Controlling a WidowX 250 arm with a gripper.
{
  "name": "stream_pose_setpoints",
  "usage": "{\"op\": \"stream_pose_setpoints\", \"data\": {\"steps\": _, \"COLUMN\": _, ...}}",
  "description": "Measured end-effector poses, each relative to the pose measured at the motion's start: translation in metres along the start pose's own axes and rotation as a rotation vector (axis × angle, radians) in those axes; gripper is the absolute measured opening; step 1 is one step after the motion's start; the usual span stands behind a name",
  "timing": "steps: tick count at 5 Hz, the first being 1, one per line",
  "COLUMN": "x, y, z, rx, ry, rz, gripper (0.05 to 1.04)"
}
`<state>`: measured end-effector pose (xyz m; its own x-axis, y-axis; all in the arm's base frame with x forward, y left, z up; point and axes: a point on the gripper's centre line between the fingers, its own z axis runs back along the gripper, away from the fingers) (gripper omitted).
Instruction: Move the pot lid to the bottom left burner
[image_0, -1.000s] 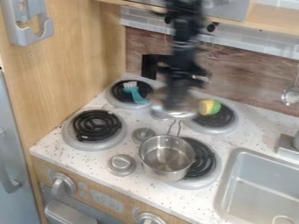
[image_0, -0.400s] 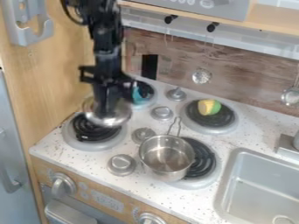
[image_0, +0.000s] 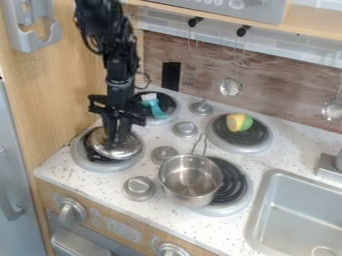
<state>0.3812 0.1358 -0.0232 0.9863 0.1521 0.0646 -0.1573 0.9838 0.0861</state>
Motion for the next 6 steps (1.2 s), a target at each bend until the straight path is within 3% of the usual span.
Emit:
{"op": "stream_pose_setpoints", "data": {"steps": 2, "x": 0.032, "y": 0.007, "z": -0.010, "rx": -0.036, "ry": -0.014, "rz": -0.013, "gripper": 0.238}}
{"op": "stream_pose_setpoints", "data": {"steps": 3, "x": 0.033, "y": 0.008, "z": -0.011, "rx": -0.039, "ry": -0.013, "rz": -0.022, "gripper": 0.301}}
{"op": "stream_pose_setpoints", "data": {"steps": 5, "x": 0.023, "y": 0.011, "z": -0.011, "rx": -0.013, "ry": 0.016, "rz": -0.058, "gripper": 0.883}}
{"op": "stream_pose_setpoints", "data": {"steps": 6, "x": 0.023, "y": 0.006, "z": 0.018, "rx": 0.007, "ry": -0.011, "rz": -0.088, "gripper": 1.026}}
